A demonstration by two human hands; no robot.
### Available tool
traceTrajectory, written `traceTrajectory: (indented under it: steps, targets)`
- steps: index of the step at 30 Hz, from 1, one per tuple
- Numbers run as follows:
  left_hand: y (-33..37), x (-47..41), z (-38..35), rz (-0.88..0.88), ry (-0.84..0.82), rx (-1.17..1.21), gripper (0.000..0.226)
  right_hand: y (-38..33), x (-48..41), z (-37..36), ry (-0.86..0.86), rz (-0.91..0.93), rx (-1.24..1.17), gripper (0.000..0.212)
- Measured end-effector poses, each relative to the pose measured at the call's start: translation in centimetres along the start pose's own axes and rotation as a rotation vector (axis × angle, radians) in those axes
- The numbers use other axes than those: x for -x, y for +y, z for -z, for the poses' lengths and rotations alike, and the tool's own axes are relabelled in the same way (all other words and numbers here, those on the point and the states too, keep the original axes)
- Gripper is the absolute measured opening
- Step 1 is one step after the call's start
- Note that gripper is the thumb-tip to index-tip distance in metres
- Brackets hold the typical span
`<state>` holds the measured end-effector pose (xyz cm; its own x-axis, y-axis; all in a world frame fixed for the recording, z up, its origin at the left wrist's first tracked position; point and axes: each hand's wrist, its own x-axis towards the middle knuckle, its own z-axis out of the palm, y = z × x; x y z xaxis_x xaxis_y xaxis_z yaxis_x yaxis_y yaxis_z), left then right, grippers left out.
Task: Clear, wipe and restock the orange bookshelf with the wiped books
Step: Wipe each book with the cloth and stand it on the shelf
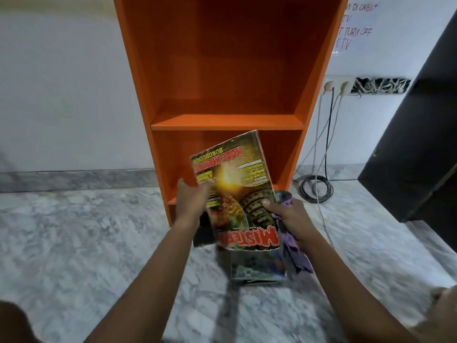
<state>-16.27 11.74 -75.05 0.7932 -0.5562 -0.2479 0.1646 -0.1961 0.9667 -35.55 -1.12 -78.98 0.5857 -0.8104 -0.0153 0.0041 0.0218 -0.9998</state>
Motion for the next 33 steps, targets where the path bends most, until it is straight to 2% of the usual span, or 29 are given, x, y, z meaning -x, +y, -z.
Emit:
traceTrajectory:
  steps: [1,2,4,5,6,7,9,12,17,19,22,26,28,31,33]
  targets:
    - [0.1,1.2,-0.8,-0.009,-0.042,-0.049,0.094,-0.2,0.1,-0.9,0.017,0.063,0.119,0.056]
    - [0.0,1.8,-1.9,-0.017,-0.128,-0.021,0.093,0.0,0.2,-1.8,0.026,0.143,0.273,0.061]
    - [0.1,2.8,-3.7,-0.007,-0.337,0.271,0.064,0.4,0.7,-3.4,0.043,0.274,0.538,0.048]
    - [0.1,2.8,-4.2,-0.01,-0.344,0.377,0.054,0.3,1.3,-4.2,0.06,0.332,0.642,0.031]
    - [-0.2,2.2,-4.4,-0.015,-0.316,0.432,0.057,-0.1,2.0,-5.0,0.066,0.394,0.729,0.017]
    - [-0.1,2.1,-4.2,-0.022,-0.298,0.449,0.064,-0.5,2.5,-5.5,0.051,0.452,0.794,0.017]
    - [0.3,2.2,-3.5,-0.015,-0.308,0.453,0.06,-0.4,2.7,-5.9,-0.003,0.532,0.84,0.031]
    - [-0.1,1.6,-3.4,0.021,-0.419,0.42,0.064,0.4,2.4,-6.0,-0.053,0.464,0.668,0.048]
    - [-0.3,3.9,-4.2,0.032,-0.598,0.381,0.049,-0.3,1.6,-6.1,0.016,0.514,0.426,0.051]
    - [-0.5,4.5,-4.0,0.075,-0.662,0.373,0.048,-1.4,1.0,-5.9,0.123,0.55,0.44,0.052]
    - [-0.6,4.7,-3.5,0.094,-0.718,0.371,0.052,-2.4,0.1,-5.5,0.286,0.508,0.538,0.048]
    - [-0.1,5.2,-2.9,0.06,-0.709,0.426,0.049,-3.9,-0.1,-5.1,0.303,0.246,0.329,0.017]
    - [-0.2,4.7,-2.4,0.032,-0.654,0.447,0.051,-3.8,-0.1,-4.4,0.261,0.15,0.269,0.025]
    - [0.1,3.6,-1.5,0.032,-0.6,0.504,0.056,-2.7,0.1,-3.7,0.147,0.035,0.139,0.049]
    - [0.7,3.3,-1.0,0.026,-0.604,0.57,0.061,-1.6,0.4,-3.6,0.098,-0.099,0.064,0.05]
